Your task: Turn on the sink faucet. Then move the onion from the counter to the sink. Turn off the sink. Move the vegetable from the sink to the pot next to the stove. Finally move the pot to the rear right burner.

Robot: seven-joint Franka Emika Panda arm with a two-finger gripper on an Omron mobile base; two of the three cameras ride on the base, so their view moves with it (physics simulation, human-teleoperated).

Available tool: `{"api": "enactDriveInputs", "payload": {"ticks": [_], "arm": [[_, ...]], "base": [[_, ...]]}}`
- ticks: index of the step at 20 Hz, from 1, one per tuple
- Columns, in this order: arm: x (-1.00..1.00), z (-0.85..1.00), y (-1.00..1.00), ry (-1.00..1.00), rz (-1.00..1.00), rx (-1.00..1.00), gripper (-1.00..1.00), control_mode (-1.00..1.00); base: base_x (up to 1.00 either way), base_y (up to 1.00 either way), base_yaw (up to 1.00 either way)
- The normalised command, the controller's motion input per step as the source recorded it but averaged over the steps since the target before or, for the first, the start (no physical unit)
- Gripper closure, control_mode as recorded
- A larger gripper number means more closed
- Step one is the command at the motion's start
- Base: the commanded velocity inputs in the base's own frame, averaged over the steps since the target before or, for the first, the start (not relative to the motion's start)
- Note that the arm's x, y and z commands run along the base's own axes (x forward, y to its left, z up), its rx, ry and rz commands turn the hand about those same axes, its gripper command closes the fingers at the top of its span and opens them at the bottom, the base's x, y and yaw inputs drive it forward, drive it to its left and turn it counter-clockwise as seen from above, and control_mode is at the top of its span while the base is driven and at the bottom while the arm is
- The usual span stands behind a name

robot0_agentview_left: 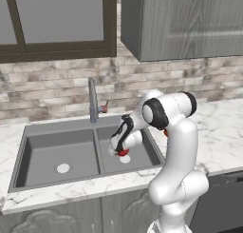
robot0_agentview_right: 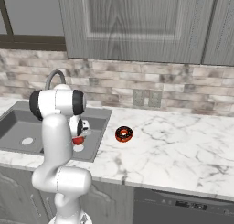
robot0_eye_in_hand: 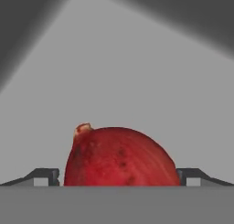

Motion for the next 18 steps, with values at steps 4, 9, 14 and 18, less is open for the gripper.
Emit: {"api": "enactDriveInputs", "payload": {"ticks": [4, 9, 14, 18], "arm": [[-0.17, -0.1, 0.0, 0.0, 0.0, 0.0, -1.0, -1.0], [-0.27, -0.13, -0.07, 0.0, 0.0, 0.0, -1.0, -1.0], [-0.12, -0.16, 0.0, 0.0, 0.0, 0.0, 1.0, -1.0], [0.0, -0.15, 0.04, 0.0, 0.0, 0.0, 1.0, -1.0]], "base": [[0.0, 0.0, 0.0], [0.0, 0.0, 0.0], [0.0, 0.0, 0.0], [0.0, 0.0, 0.0]]}}
